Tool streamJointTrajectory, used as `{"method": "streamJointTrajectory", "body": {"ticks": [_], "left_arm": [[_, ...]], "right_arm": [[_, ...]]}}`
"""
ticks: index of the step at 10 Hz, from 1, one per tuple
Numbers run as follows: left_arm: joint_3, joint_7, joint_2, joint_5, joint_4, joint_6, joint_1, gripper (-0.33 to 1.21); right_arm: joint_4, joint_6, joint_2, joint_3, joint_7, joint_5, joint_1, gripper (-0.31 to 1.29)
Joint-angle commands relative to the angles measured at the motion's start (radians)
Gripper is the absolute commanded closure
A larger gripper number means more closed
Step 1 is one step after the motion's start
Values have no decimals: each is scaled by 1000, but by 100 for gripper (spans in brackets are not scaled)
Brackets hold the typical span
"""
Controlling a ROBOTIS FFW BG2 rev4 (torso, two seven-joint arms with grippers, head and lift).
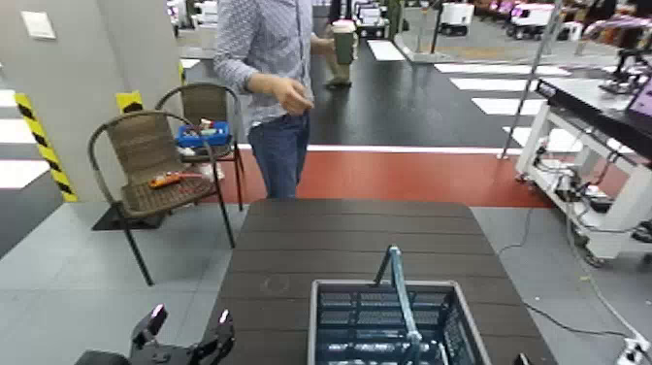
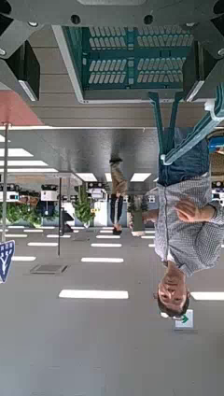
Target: Grasp the handle of the crate.
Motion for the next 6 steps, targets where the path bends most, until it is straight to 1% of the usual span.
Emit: {"method": "streamJointTrajectory", "body": {"ticks": [1, 2, 3, 5, 6], "left_arm": [[-2, -6, 3, 24, -8, 22, -6, 11], [-6, -6, 7, 48, -31, 65, -13, 11], [-9, -6, 18, 84, -71, 138, -27, 11], [-29, 14, 63, 194, -141, 298, -78, 11], [-37, 3, 101, 282, -166, 404, -122, 11]], "right_arm": [[0, 0, 0, 2, 0, 0, 1, 15], [0, 0, 0, 2, 0, 0, 1, 15], [0, 0, 0, 2, 0, 0, -1, 15], [0, 0, 0, 0, 0, 0, -1, 15], [2, 0, 0, 2, 0, 0, -1, 15]]}}
